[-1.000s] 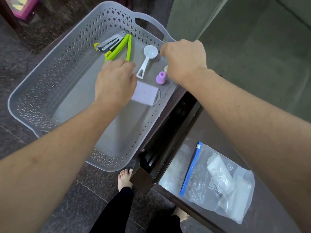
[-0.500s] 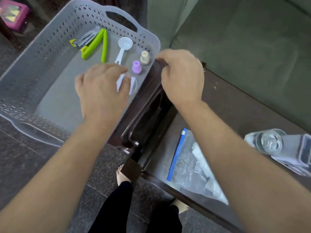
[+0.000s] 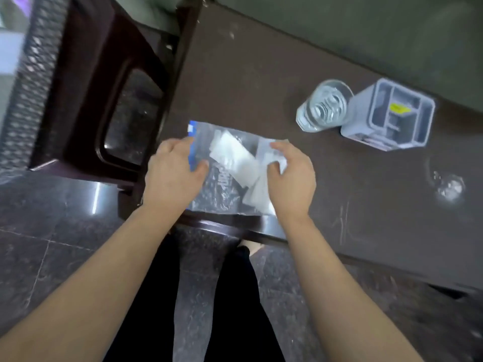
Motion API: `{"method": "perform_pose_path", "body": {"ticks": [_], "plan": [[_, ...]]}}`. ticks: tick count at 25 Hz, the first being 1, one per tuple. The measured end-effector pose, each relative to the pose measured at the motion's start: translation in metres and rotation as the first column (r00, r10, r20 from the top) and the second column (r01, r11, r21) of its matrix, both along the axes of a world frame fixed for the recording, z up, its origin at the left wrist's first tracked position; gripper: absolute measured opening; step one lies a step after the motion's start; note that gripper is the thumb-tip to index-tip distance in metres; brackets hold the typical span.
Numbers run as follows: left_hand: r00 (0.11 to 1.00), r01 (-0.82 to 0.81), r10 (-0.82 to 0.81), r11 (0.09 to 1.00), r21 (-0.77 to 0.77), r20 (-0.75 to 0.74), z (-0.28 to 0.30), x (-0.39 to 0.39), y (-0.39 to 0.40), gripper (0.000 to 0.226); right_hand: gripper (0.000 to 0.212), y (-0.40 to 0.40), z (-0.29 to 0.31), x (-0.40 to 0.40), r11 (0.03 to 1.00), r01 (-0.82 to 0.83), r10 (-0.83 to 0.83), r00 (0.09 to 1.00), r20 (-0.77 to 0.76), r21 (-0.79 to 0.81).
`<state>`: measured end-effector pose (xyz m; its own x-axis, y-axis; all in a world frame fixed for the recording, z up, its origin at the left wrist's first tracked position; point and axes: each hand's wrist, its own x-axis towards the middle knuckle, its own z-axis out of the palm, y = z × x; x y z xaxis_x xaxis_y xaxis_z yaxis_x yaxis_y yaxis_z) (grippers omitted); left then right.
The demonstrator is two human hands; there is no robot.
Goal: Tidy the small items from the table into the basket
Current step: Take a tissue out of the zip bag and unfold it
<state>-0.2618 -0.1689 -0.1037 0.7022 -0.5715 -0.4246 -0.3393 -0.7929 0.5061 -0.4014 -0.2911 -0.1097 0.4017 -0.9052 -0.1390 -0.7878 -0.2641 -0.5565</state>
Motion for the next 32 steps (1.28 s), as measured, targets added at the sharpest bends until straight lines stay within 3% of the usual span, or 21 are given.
{"method": "perform_pose_path", "body": {"ticks": [2, 6, 8, 11, 14, 21, 23, 26, 29, 32], "plan": [[0.993, -0.057, 0.071, 0.989, 0.137, -0.096, -0.024, -0.014, 0.002, 0.059, 0.038, 0.001, -0.022, -0.044, 0.989, 0.1, -0.09, 0.992, -0.092, 0.107], [0.936, -0.26, 0.299, 0.943, 0.206, -0.188, -0.047, -0.023, 0.004, 0.077, 0.042, 0.024, -0.046, -0.071, 0.921, 0.165, -0.124, 0.983, -0.137, 0.352], [0.904, -0.332, 0.375, 0.919, 0.212, -0.207, -0.051, -0.022, 0.001, 0.074, 0.047, 0.029, -0.045, -0.07, 0.888, 0.195, -0.16, 0.98, -0.118, 0.416], [0.822, -0.455, 0.481, 0.877, 0.156, -0.306, -0.048, -0.017, -0.006, 0.051, 0.054, 0.025, -0.041, -0.074, 0.793, 0.285, -0.273, 0.956, -0.105, 0.539], [0.828, -0.446, 0.436, 0.893, 0.056, -0.353, -0.034, -0.016, -0.017, 0.027, 0.052, 0.022, -0.039, -0.088, 0.712, 0.322, -0.341, 0.935, -0.095, 0.623], [0.921, -0.22, 0.176, 0.971, -0.091, -0.349, -0.001, -0.028, -0.03, 0.022, 0.053, 0.031, -0.029, -0.124, 0.58, 0.31, -0.382, 0.92, -0.084, 0.753], [0.947, -0.126, 0.081, 0.984, -0.128, -0.31, 0.009, -0.035, -0.034, 0.021, 0.058, 0.03, -0.026, -0.125, 0.593, 0.374, -0.426, 0.897, -0.117, 0.713], [0.985, 0.081, -0.105, 0.982, -0.171, -0.135, 0.028, -0.057, -0.045, 0.024, 0.066, 0.016, -0.009, -0.118, 0.735, 0.451, -0.424, 0.888, -0.177, 0.507], [0.929, 0.364, -0.37, 0.916, -0.168, 0.0, 0.067, -0.08, -0.071, 0.038, 0.071, -0.015, 0.039, -0.109, 0.927, 0.263, -0.275, 0.962, 0.007, 0.266], [0.825, 0.563, -0.564, 0.811, -0.158, 0.045, 0.09, -0.099, -0.092, 0.045, 0.074, -0.046, 0.074, -0.112, 0.998, 0.05, -0.052, 0.997, 0.057, 0.04]]}}
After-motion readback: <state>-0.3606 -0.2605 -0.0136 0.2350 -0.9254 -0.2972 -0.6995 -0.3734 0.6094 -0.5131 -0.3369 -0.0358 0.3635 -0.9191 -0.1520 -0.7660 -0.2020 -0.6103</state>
